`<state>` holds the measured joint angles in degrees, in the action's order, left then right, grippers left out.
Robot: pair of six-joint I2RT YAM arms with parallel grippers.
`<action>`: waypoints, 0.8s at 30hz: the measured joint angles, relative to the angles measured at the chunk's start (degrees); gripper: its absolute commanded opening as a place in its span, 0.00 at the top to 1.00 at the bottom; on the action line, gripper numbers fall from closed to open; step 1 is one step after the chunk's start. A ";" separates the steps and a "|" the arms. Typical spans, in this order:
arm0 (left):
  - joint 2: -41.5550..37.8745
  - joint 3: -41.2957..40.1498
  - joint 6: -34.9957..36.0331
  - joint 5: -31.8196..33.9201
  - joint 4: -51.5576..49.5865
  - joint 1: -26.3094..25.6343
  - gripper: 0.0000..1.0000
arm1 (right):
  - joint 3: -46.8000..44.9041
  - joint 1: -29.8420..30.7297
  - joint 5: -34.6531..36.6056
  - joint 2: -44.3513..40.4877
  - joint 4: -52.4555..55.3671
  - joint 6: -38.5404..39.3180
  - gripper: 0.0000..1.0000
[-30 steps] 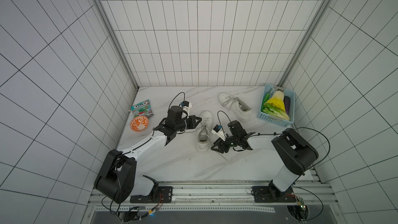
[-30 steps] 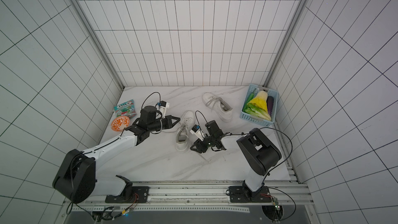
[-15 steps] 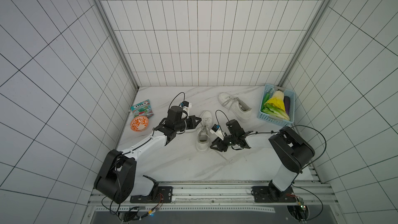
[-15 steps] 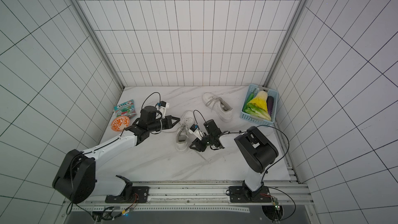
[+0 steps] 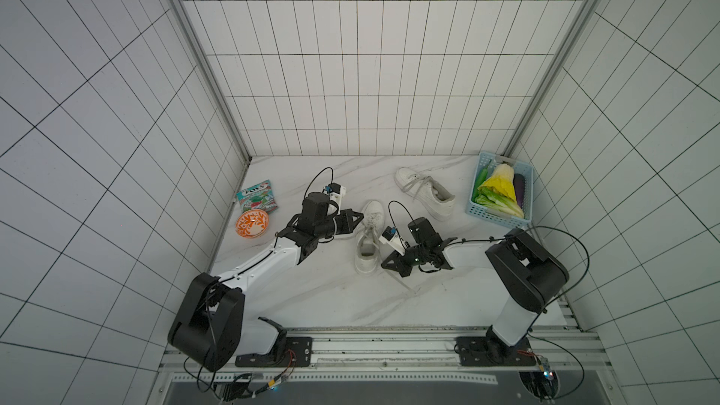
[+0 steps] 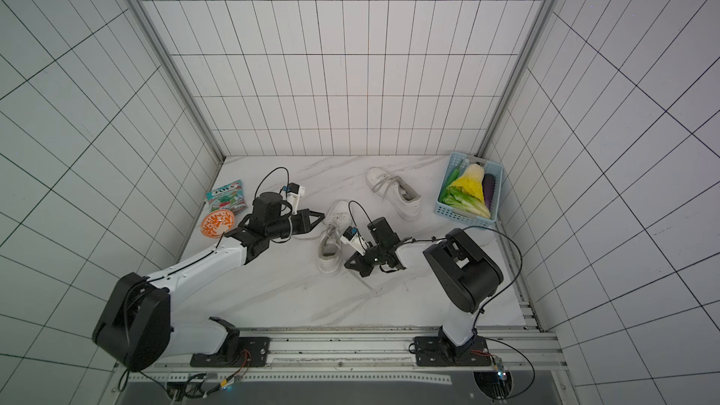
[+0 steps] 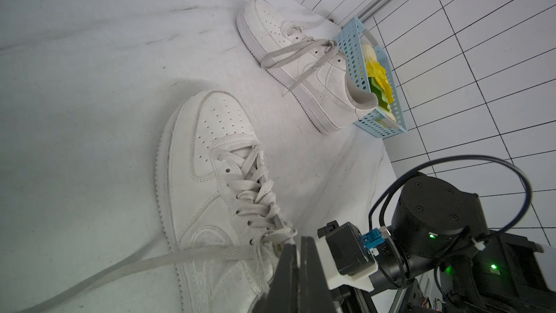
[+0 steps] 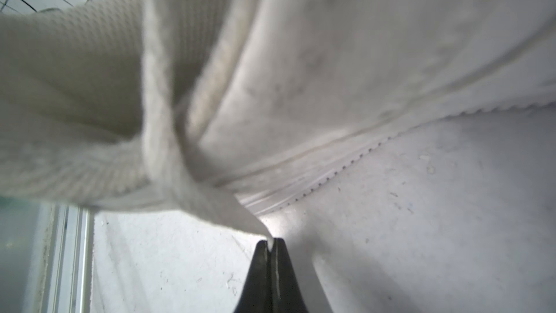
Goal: Tie the shoes
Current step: Cross the shoelace with the shoelace.
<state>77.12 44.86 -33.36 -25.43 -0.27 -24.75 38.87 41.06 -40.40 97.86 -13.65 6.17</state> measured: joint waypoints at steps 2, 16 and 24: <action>-0.28 0.00 0.28 0.00 -0.13 0.00 1.00 | -3.37 -1.01 0.37 -4.09 -2.21 -1.95 1.00; -5.11 0.00 7.43 1.88 -7.74 -4.31 1.00 | -6.40 -6.64 2.89 -25.44 -4.07 -13.46 1.00; -5.95 0.00 10.14 4.81 -11.30 -7.85 1.00 | 3.74 -8.50 7.85 -25.33 5.40 -16.39 1.00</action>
<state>71.18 44.86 -23.22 -20.62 -11.57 -32.60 42.61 32.56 -32.56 72.53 -8.25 -10.22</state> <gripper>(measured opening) 0.047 0.041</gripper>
